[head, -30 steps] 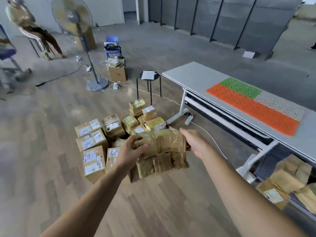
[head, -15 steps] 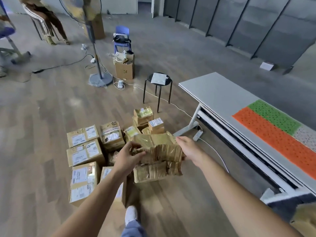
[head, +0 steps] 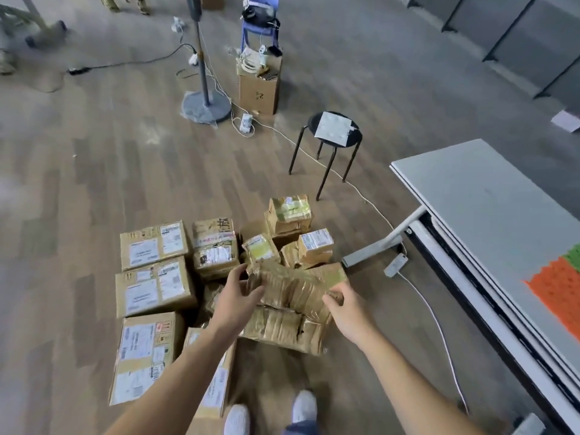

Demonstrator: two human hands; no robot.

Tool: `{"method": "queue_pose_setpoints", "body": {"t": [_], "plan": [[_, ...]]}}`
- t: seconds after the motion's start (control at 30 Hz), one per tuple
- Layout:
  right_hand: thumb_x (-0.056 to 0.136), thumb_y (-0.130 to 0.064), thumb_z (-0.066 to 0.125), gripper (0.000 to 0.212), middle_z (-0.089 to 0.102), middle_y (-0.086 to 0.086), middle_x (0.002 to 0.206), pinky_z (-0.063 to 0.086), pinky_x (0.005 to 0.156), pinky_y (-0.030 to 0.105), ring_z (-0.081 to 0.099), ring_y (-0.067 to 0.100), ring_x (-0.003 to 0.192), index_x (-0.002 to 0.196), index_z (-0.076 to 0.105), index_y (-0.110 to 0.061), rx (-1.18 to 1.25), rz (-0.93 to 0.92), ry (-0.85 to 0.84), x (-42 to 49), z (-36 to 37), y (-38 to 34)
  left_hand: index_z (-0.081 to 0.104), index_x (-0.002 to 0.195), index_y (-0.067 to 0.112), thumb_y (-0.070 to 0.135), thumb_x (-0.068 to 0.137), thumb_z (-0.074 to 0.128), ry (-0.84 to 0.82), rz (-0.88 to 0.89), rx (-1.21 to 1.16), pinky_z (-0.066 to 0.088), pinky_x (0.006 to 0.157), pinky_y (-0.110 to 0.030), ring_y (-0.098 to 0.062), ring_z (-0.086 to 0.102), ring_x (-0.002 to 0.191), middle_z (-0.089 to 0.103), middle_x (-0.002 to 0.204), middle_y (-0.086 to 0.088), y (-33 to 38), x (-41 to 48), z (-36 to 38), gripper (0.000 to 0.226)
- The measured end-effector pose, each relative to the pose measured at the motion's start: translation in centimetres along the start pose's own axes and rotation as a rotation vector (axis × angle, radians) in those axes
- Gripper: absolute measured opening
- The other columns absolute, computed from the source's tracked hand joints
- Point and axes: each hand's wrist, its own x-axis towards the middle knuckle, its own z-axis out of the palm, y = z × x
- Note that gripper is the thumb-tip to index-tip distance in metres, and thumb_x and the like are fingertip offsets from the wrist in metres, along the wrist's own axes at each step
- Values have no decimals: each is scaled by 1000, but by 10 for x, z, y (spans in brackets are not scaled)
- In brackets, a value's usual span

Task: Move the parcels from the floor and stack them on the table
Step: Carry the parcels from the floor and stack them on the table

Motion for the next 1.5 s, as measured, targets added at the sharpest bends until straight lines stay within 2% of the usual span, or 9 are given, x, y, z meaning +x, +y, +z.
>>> {"method": "queue_pose_setpoints", "body": {"t": [0.23, 0.37, 0.53, 0.67, 0.83, 1.0, 1.17, 1.33, 1.5], "plan": [[95, -24, 59, 9, 65, 4, 93, 59, 71, 43, 66, 21, 82, 91, 56, -17, 265, 289, -52, 109, 93, 70, 38, 143, 12, 18, 91, 52, 113, -89, 442, 34, 108, -36, -24, 40, 131, 45, 141, -9, -63, 112, 29, 54], [95, -26, 59, 9, 65, 4, 90, 59, 76, 50, 69, 23, 79, 87, 56, -22, 374, 395, -65, 170, 147, 111, 37, 141, 11, 18, 90, 51, 148, -355, 309, 47, 92, -37, -29, 56, 110, 59, 118, -5, -125, 161, 50, 54], [94, -27, 61, 10, 67, 7, 92, 59, 74, 50, 71, 20, 68, 88, 57, -19, 439, 419, -29, 230, 198, 137, 53, 119, 26, 17, 90, 59, -3, -393, 198, 52, 71, -18, 1, 66, 84, 67, 96, 15, -188, 208, 91, 31], [94, -33, 58, 18, 66, 1, 90, 50, 51, 21, 67, 5, 61, 102, 54, -18, 330, 369, 39, 258, 222, 146, 50, 99, 41, 28, 93, 54, -45, -360, 210, 47, 63, -15, 7, 62, 75, 63, 88, 24, -210, 242, 112, 15], [96, -35, 51, 42, 56, 11, 125, 51, 78, 40, 62, 31, 102, 133, 44, -15, 67, 284, 7, 265, 219, 136, 53, 94, 30, 24, 87, 57, -33, -402, 214, 41, 51, -9, 7, 60, 63, 67, 91, 11, -219, 255, 122, 10], [93, -29, 54, 36, 50, 9, 126, 44, 84, 41, 47, 30, 115, 128, 48, -19, -250, 116, 117, 264, 196, 113, 36, 137, 18, 36, 91, 48, 26, -498, 209, 45, 71, -29, -19, 61, 92, 62, 108, 1, -201, 251, 118, 51], [93, -19, 54, 34, 52, 8, 127, 46, 88, 44, 49, 27, 114, 126, 53, -16, -183, -90, 133, 261, 193, 83, 37, 137, 17, 28, 89, 50, 39, -442, 246, 35, 56, -13, 5, 50, 71, 56, 97, 14, -189, 252, 109, 51], [95, -17, 51, 33, 52, 8, 126, 50, 86, 43, 53, 26, 111, 128, 53, -15, -142, -264, 40, 246, 206, 58, 32, 143, 13, 20, 88, 48, 80, -476, 264, 48, 94, -39, -26, 57, 109, 51, 135, -8, -178, 246, 89, 57], [95, -14, 49, 33, 52, 8, 125, 46, 75, 34, 59, 29, 100, 128, 53, -14, -100, -361, -72, 226, 226, 43, 27, 147, 17, 18, 88, 46, 134, -504, 264, 46, 99, -41, -27, 52, 118, 46, 140, -7, -186, 222, 54, 62]]}}
